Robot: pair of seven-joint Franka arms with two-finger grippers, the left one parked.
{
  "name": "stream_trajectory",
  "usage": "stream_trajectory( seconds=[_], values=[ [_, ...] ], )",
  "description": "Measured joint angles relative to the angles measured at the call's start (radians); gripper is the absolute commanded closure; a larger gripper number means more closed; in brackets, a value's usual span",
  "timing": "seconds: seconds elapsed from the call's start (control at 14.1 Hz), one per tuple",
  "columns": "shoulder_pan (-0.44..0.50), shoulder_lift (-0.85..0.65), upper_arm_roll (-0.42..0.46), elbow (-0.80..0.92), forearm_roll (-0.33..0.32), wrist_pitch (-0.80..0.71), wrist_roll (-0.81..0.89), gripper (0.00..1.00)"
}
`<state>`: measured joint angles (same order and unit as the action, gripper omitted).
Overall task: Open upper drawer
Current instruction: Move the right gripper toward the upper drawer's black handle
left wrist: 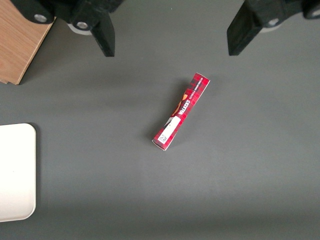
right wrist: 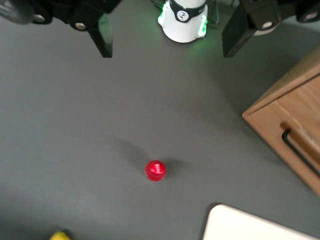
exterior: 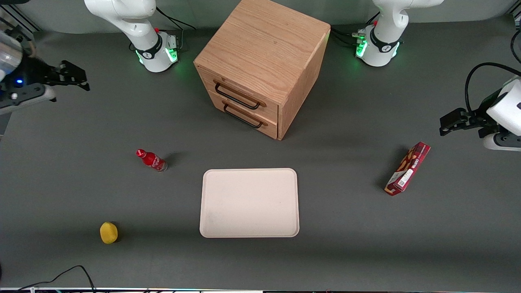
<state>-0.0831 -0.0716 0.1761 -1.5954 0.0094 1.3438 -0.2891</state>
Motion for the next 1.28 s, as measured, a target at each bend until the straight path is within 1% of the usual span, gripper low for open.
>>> stream_trajectory(
  seconds=[0.14,0.21,0.28,0.43,0.5,0.64,0.71,0.78,0.85,1.0,1.28],
  values=[
    [0.001,0.0,0.019,-0.015,0.014,-0.011,-0.099,0.03],
    [0.001,0.001,0.025,-0.023,0.02,-0.013,-0.145,0.0],
    [0.001,0.002,0.037,-0.032,0.025,-0.014,-0.184,0.0],
    [0.002,0.012,0.08,-0.043,0.035,-0.013,-0.247,0.0],
    [0.002,0.021,0.106,-0.043,0.061,-0.008,-0.271,0.0],
    [0.003,0.05,0.138,-0.043,0.178,0.008,-0.283,0.0],
    [0.003,0.076,0.14,-0.041,0.243,0.015,-0.287,0.0],
    [0.003,0.108,0.139,-0.035,0.292,0.024,-0.293,0.0],
    [0.003,0.149,0.139,-0.018,0.32,0.034,-0.297,0.0],
    [0.012,0.25,0.147,0.057,0.343,0.037,-0.297,0.0],
    [0.107,0.405,0.158,0.181,0.362,0.067,-0.247,0.0]
  ],
)
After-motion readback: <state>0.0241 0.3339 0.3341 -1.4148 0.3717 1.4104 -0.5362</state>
